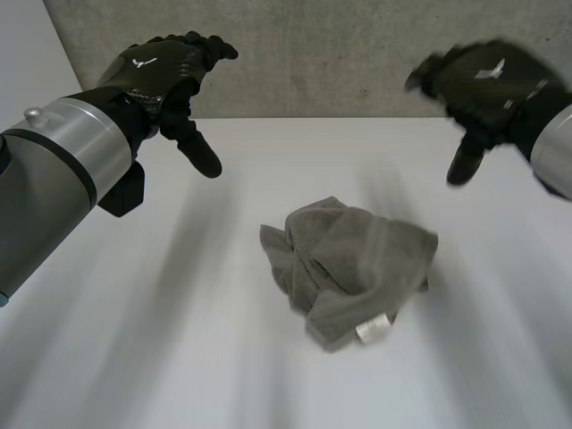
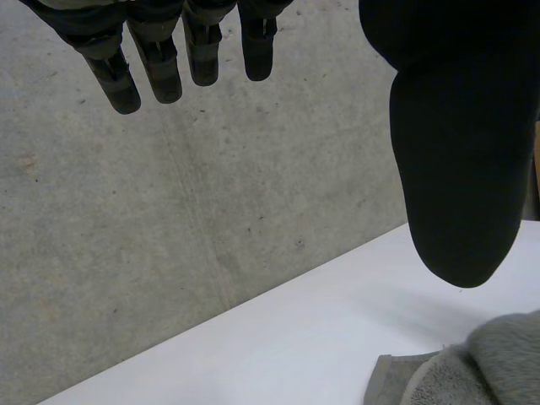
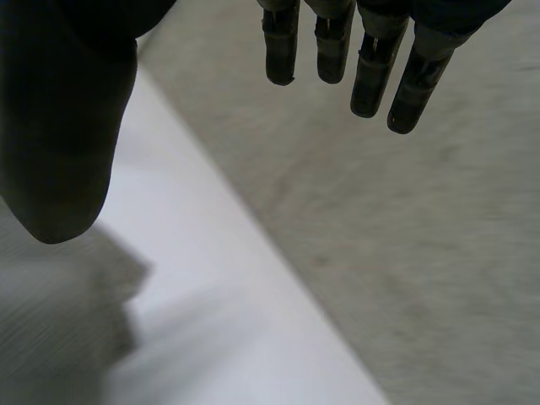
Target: Fold the laundry
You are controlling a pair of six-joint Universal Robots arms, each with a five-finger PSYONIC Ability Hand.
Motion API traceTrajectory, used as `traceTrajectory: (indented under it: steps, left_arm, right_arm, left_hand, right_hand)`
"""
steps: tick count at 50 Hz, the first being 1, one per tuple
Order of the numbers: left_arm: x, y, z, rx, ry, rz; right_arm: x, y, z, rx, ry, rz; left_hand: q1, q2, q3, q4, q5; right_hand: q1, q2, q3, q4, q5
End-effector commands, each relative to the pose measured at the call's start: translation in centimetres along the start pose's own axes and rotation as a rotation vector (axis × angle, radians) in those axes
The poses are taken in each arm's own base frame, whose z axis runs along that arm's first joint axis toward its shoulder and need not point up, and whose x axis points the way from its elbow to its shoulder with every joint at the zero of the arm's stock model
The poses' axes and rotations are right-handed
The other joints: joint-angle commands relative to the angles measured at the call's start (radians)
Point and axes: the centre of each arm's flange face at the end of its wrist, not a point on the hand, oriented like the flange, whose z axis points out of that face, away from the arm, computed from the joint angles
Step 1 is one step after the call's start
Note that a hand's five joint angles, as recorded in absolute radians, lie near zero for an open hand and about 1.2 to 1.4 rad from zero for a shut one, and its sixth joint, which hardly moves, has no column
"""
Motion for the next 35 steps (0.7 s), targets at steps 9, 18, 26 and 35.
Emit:
traceTrajectory:
  steps: [9,18,26,35]
  left_arm:
    - [-1.0,-0.5,0.0,0.005,-0.096,0.001]
    - [-1.0,-0.5,-0.1,0.001,-0.096,0.002]
    - [-1.1,-0.5,0.0,-0.001,-0.097,0.002]
    - [-1.1,-0.5,0.0,0.004,-0.096,-0.001]
  right_arm:
    - [5.4,-0.8,0.1,0.095,0.307,0.281]
    - [5.3,-0.7,-0.1,0.051,0.296,0.3]
    - [5.4,-0.6,-0.1,0.049,0.296,0.3]
    - [4.5,0.4,0.8,0.01,0.226,0.3]
  left_hand:
    - [0.001,0.008,0.007,0.009,-0.031]
    - [0.001,0.008,0.007,0.009,-0.031]
    - [0.001,0.008,0.007,0.009,-0.031]
    - [0.001,0.008,0.007,0.009,-0.031]
  right_hand:
    - [-0.057,-0.068,-0.06,-0.081,-0.058]
    - [-0.057,-0.068,-0.06,-0.081,-0.058]
    - [-0.057,-0.068,-0.06,-0.081,-0.058]
    - [-0.057,-0.068,-0.06,-0.081,-0.058]
